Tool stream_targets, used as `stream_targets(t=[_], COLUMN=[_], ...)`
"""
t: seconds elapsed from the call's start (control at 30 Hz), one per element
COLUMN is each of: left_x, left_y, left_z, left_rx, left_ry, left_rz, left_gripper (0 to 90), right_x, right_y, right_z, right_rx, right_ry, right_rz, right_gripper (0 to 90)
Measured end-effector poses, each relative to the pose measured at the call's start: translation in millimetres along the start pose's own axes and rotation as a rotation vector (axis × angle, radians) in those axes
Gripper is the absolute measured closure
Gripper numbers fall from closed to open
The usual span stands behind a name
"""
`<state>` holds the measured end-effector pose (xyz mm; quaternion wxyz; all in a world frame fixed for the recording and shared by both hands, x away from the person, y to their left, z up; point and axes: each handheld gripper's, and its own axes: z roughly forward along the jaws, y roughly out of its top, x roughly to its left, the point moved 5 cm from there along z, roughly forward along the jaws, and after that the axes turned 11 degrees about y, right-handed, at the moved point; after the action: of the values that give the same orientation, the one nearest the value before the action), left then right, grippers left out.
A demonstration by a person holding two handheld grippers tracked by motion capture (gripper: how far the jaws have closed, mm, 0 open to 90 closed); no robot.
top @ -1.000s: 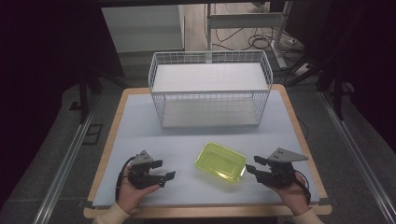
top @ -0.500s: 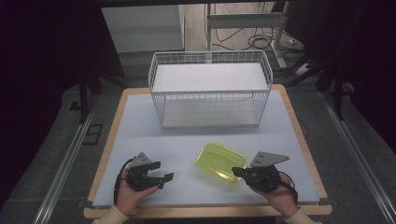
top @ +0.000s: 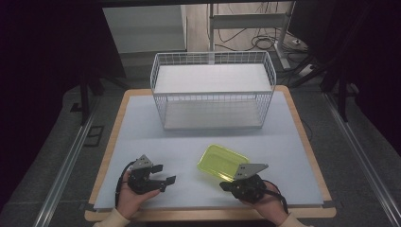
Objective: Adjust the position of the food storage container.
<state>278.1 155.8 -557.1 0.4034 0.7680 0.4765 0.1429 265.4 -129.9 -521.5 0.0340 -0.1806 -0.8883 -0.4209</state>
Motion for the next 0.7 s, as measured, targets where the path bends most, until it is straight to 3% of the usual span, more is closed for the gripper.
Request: stream_targets(t=[0.27, 0.7], left_x=[0.7, 1.4], left_y=[-0.4, -0.8], left_z=[0.2, 0.0], left_rx=[0.002, 0.002], left_ry=[0.000, -0.001], left_rz=[-0.007, -0.007], left_gripper=[23.6, 23.5], right_x=[-4.4, -10.4], right_y=[-6.0, -10.3], right_z=[8.5, 8.2], right_rx=[0.044, 0.067], right_ry=[0.001, -0.014], right_rz=[0.001, 0.020], right_gripper=[90.0, 90.0])
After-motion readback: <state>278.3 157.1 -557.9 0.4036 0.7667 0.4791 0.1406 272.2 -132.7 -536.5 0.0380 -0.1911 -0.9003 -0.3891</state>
